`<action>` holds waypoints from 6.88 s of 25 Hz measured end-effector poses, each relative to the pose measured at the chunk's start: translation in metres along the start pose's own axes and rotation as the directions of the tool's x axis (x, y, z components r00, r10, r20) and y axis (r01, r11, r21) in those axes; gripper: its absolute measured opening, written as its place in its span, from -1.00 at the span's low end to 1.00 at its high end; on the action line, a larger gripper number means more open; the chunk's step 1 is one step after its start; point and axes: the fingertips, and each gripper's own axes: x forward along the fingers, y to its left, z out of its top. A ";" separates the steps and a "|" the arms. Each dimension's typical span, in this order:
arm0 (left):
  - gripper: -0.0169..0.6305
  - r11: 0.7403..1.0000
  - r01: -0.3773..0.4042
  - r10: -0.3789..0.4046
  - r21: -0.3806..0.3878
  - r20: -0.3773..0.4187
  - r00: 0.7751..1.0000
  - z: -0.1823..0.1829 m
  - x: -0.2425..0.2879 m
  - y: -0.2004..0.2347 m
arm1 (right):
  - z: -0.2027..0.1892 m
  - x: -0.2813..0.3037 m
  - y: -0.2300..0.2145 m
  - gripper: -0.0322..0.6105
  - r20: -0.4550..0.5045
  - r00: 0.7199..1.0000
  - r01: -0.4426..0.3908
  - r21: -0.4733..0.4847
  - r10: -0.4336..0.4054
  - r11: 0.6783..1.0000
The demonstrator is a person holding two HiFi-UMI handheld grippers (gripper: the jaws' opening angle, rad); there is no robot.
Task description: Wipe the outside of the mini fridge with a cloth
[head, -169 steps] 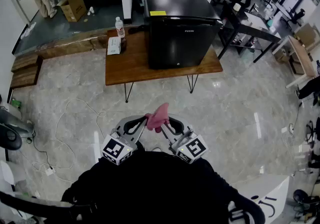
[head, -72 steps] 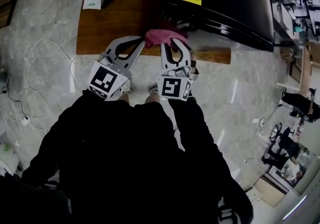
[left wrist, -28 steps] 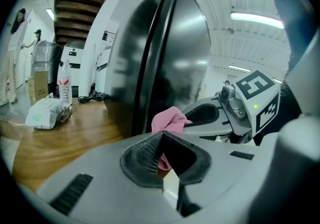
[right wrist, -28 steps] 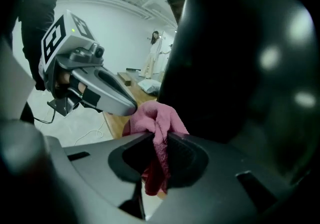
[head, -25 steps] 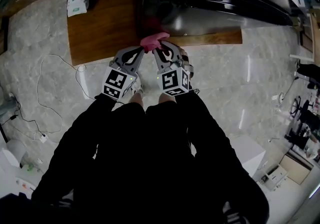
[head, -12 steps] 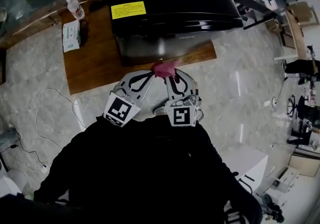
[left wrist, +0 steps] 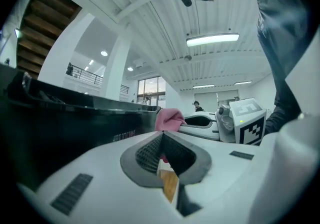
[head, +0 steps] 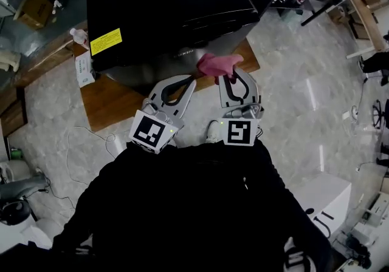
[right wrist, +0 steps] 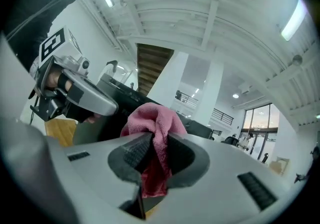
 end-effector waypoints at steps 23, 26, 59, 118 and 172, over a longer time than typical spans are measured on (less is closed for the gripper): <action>-0.93 0.910 -0.415 0.415 0.000 -0.053 0.908 -0.018 0.109 0.002 | -0.089 0.061 -0.043 -0.67 0.179 0.911 -0.365 -0.075 0.372 0.928; -0.93 0.900 -0.435 0.431 -0.032 -0.101 0.897 -0.050 0.109 -0.003 | -0.128 0.060 -0.019 -0.67 0.140 0.896 -0.412 -0.098 0.422 0.906; -0.93 0.853 -0.487 0.253 -0.188 -0.668 0.700 -0.362 0.167 0.005 | -0.375 0.047 0.096 -0.68 -0.237 0.635 -0.728 0.136 0.735 0.672; -0.93 0.774 -0.631 0.630 -0.048 -0.039 0.776 0.023 0.308 -0.011 | -0.100 0.178 -0.179 -0.67 0.486 0.493 -0.858 0.412 0.722 0.308; -0.93 0.804 -0.578 0.572 -0.141 -0.083 0.816 -0.067 0.384 0.021 | -0.247 0.236 -0.215 -0.69 0.332 0.628 -0.765 0.429 0.703 0.481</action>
